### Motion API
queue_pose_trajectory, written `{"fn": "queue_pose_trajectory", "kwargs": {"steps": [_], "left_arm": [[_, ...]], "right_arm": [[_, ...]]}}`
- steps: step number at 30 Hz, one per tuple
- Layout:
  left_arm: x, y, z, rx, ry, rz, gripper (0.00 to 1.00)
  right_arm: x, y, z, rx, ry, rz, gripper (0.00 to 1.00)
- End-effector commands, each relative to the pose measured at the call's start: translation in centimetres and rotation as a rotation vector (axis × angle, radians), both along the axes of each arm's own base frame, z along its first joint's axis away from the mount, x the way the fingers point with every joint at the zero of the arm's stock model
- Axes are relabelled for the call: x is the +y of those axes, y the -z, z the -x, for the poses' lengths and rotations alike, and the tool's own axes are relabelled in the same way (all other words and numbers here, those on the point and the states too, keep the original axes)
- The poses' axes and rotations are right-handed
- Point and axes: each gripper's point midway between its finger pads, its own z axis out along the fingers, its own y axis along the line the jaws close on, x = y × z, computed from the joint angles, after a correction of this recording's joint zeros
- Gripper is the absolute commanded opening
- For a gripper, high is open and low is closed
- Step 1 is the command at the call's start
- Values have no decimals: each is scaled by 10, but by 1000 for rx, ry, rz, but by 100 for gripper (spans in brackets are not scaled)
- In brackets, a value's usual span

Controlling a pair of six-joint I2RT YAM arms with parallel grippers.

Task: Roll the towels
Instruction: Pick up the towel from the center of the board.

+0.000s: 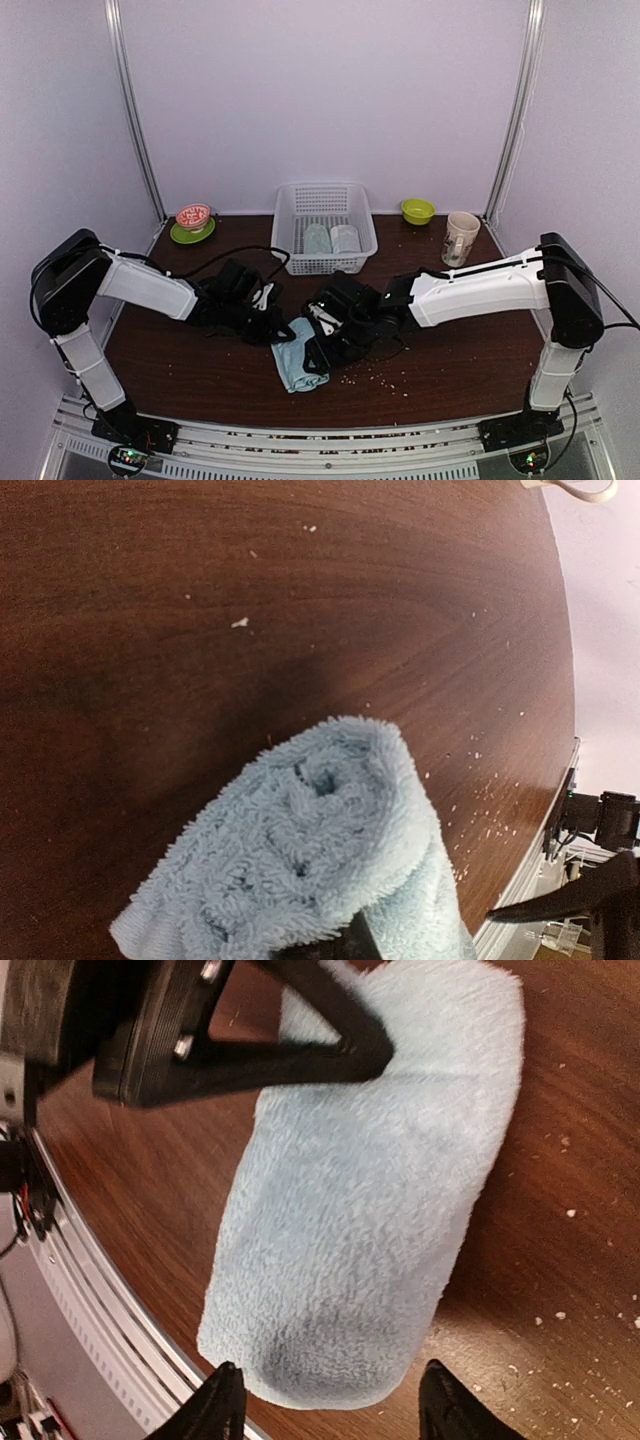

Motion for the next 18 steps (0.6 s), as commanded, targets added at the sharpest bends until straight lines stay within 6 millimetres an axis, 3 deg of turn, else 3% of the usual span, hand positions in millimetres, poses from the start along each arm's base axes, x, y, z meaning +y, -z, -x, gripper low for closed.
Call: {"fn": "queue_pose_trajectory", "kwargs": {"steps": [1,8,18], "left_arm": [[30,32,8,35,-58,-114,0],[44,34,15,20,-73,-146,0],[60,41,24,15,-88,-184,0]], "right_arm": [[-6,-13,-25,54,110,-89,62],[12,3,-38,175,153,-180,69],[29,28,-26,267,131,-155,72]]}}
